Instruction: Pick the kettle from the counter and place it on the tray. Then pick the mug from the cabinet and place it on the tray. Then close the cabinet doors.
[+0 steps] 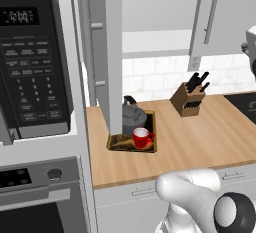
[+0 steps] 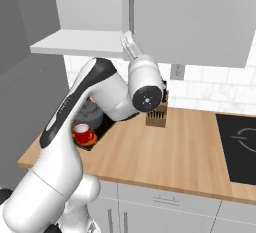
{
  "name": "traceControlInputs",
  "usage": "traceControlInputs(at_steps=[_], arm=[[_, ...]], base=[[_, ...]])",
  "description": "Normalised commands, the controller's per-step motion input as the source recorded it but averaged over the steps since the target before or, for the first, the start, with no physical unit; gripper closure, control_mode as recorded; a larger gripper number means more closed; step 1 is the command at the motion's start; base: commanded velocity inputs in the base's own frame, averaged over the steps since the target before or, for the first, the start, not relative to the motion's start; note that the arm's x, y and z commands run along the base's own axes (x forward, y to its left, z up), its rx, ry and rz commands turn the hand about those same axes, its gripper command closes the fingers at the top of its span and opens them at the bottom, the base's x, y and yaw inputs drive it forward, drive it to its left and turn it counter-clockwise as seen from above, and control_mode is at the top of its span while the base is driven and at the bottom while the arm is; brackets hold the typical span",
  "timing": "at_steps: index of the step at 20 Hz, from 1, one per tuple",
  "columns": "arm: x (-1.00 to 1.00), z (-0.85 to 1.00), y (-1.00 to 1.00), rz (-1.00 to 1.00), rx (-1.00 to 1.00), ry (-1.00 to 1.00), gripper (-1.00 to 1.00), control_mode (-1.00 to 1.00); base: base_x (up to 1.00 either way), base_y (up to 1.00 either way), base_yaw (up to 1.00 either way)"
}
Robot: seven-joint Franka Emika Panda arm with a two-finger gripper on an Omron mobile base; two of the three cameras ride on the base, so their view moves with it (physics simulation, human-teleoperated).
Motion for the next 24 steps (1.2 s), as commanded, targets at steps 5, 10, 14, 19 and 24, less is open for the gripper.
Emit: traceControlInputs(at_steps=[5, 10, 14, 19, 24], arm=[[-0.50, 0.02, 0.26, 0.02, 0.00, 0.00, 1.00, -1.00], [-0.60, 0.08, 0.33, 0.05, -0.03, 0.00, 1.00, -1.00], [-0.57, 0.00, 0.49, 0.13, -0.07, 0.00, 1.00, -1.00], [-0.41, 0.00, 0.64, 0.13, -0.07, 0.00, 1.00, -1.00], [-0.24, 0.00, 0.74, 0.00, -0.06, 0.00, 1.00, -1.00]], base=[[0.00, 0.00, 0.00], [0.00, 0.00, 0.00], [0.00, 0.00, 0.00], [0.00, 0.00, 0.00], [0.00, 0.00, 0.00]])
